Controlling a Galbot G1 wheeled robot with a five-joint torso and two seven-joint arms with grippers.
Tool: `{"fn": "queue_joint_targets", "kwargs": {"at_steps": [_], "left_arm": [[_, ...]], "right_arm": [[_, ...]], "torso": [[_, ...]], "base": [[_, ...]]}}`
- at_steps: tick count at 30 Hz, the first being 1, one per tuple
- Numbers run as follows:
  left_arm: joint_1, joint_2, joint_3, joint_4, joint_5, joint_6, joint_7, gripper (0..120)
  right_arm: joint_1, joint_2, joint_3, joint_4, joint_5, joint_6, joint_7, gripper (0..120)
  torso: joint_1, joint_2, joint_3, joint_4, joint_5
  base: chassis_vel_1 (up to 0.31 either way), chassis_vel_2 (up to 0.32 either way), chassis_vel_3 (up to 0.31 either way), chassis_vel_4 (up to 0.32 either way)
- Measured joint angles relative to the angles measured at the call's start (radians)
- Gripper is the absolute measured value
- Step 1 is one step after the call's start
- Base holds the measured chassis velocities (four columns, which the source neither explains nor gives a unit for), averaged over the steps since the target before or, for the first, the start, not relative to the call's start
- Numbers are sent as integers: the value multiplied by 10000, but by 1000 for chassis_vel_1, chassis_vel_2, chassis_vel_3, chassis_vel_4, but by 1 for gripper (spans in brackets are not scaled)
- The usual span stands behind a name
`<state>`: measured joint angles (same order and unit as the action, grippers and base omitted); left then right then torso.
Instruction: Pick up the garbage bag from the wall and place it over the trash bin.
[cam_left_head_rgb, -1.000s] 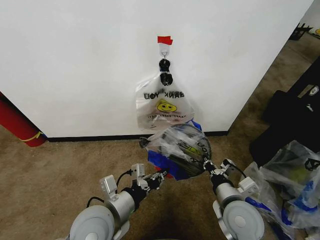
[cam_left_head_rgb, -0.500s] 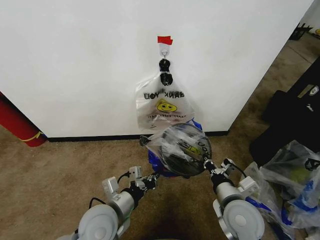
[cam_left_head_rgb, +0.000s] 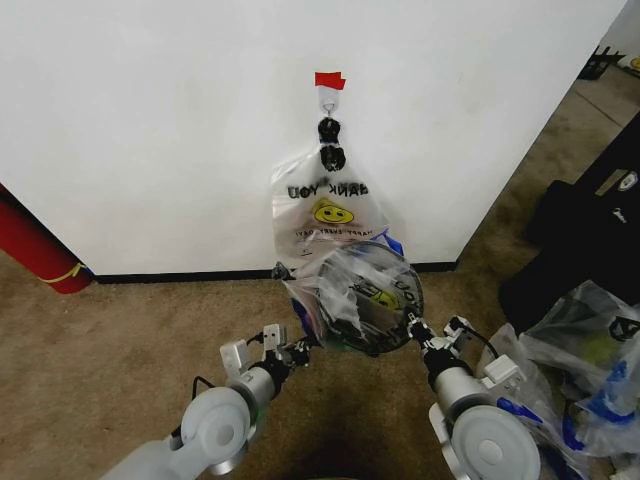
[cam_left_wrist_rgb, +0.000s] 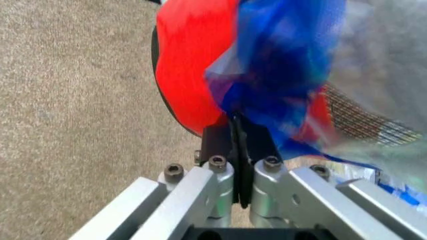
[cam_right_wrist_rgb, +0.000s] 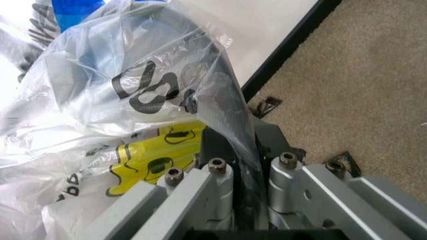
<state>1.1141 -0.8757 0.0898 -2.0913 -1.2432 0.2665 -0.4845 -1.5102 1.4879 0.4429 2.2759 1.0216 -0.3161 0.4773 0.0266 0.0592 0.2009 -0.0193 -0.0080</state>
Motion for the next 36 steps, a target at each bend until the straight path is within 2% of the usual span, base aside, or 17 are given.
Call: {"fn": "queue_joint_targets", "kwargs": {"at_steps": [4, 5, 11, 12, 18, 19, 21, 23, 26, 27, 32, 33, 36], "left_arm": [[422, 213, -139, -443, 520, 300, -11, 18], [422, 213, -139, -443, 520, 300, -11, 18], [1258, 684, -563, -1324, 896, 517, 19, 43], [1258, 684, -563, -1324, 896, 517, 19, 43], [1763, 884, -1804, -2257, 687, 505, -206, 69], [1763, 884, -1804, -2257, 687, 505, -206, 69], [1741, 885, -2347, -2468, 295, 488, -310, 76], [1530, 938, -2791, -2605, -179, 463, -380, 86], [923, 1012, -2822, -2636, -579, 436, -386, 97], [923, 1012, -2822, -2636, -579, 436, -386, 97], [-574, 988, -1951, -2410, -764, 448, 21, 100], [-574, 988, -1951, -2410, -764, 448, 21, 100], [-1592, 994, -1285, -2016, -872, 523, 387, 100]], "right_arm": [[66, 53, -38, -178, -94, 1, -20, 1], [66, 53, -38, -178, -94, 1, -20, 1], [247, -48, -23, -540, -221, 28, -61, 1], [247, -48, -23, -540, -221, 28, -61, 1], [397, -365, -27, -947, -683, 86, -204, 1], [397, -365, -27, -947, -683, 86, -204, 1], [383, -538, -81, -1068, -1068, 128, -484, 1], [353, -820, -154, -1179, -1626, 212, -941, 1], [325, -1467, -261, -1317, -2429, 491, -1903, 1], [325, -1467, -261, -1317, -2429, 491, -1903, 1], [300, -2761, -298, -1645, -3340, 1138, -3248, 1], [300, -2761, -298, -1645, -3340, 1138, -3248, 1], [226, -3225, -273, -1787, -3745, 1528, -3862, 1]], "torso": [[0, 0, 0, 1, 0], [0, 0, 0, 1, 0], [0, 0, 0, 1, 0], [0, 0, 0, 1, 0], [-1, 0, 0, 1, 0], [-1, 0, 0, 1, 0], [-1, 0, 0, 1, 1], [-1, 0, 0, 1, 1], [-1, 0, 0, 1, 1], [-1, 0, 0, 1, 1], [-1, 0, 0, 0, 1], [-1, 0, 0, 0, 1], [0, 0, 1, 0, 2]], "base": [[0, 0, 0, 0], [0, 0, 0, 0], [0, 0, 0, 0], [0, 0, 0, 0], [0, 0, 0, 0], [0, 0, 0, 0], [0, 0, 0, 0], [0, 0, 0, 0], [0, 0, 0, 0], [0, 0, 0, 0], [0, 0, 0, 0], [0, 0, 0, 0], [0, 0, 0, 0]]}}
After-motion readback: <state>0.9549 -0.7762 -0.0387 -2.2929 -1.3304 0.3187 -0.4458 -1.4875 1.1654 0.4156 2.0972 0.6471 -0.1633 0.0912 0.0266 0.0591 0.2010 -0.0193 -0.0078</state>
